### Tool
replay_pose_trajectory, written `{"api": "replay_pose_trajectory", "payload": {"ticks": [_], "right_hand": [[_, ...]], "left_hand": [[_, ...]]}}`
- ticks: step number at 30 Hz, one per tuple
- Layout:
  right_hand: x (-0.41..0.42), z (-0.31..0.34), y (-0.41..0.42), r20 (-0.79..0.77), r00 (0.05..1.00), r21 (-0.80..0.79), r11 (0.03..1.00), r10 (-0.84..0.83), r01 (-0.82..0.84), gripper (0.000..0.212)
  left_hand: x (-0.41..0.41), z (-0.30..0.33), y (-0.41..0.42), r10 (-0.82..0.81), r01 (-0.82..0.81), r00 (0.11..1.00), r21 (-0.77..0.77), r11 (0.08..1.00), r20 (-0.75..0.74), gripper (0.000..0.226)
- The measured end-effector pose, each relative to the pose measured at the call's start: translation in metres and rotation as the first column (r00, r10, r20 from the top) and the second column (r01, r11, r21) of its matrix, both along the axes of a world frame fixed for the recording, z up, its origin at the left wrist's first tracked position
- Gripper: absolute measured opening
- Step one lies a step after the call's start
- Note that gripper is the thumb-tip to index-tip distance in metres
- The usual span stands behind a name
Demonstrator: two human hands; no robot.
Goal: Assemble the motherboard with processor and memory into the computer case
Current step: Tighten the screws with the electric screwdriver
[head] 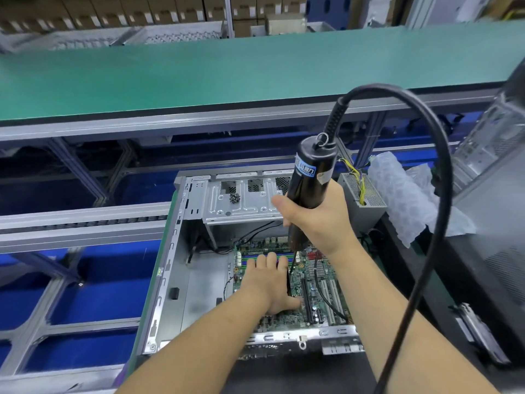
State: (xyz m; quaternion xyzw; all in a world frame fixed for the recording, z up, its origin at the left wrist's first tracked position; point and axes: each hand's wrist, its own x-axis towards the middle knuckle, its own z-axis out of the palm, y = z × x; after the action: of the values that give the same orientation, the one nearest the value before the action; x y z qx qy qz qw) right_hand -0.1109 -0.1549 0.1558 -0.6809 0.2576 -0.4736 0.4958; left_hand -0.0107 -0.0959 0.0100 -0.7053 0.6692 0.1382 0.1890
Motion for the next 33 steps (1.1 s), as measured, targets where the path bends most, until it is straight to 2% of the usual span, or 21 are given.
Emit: {"api": "replay_pose_trajectory", "payload": {"ticks": [5, 7, 11, 14, 18, 33], "right_hand": [[-0.005, 0.006, 0.006, 0.02, 0.999, 0.026, 0.999, -0.045, 0.044, 0.04], [-0.01, 0.01, 0.01, 0.059, 0.995, 0.023, 0.997, -0.076, 0.075, 0.033], [-0.022, 0.021, 0.017, 0.183, 0.98, 0.005, 0.997, -0.079, 0.08, 0.036], [-0.028, 0.023, 0.022, 0.15, 0.986, -0.01, 0.997, -0.07, 0.072, 0.036], [-0.033, 0.017, 0.026, 0.165, 0.98, 0.006, 0.994, -0.107, 0.108, 0.039], [-0.033, 0.002, 0.028, 0.176, 0.976, 0.086, 0.989, -0.13, 0.117, 0.036]], "left_hand": [[0.003, 0.001, -0.003, 0.02, -0.019, 0.999, 0.036, 0.999, -0.037, 0.11], [0.004, 0.001, 0.0, 0.022, -0.022, 0.998, 0.002, 1.0, -0.066, 0.11], [0.009, 0.0, 0.004, 0.011, -0.023, 0.992, -0.096, 0.995, -0.122, 0.112], [0.012, 0.005, 0.003, -0.01, -0.009, 0.988, -0.119, 0.993, -0.154, 0.12], [0.013, 0.006, 0.005, -0.027, 0.015, 0.984, -0.071, 0.997, -0.173, 0.131], [0.01, 0.0, 0.006, 0.031, -0.053, 0.977, -0.097, 0.994, -0.213, 0.117]]}}
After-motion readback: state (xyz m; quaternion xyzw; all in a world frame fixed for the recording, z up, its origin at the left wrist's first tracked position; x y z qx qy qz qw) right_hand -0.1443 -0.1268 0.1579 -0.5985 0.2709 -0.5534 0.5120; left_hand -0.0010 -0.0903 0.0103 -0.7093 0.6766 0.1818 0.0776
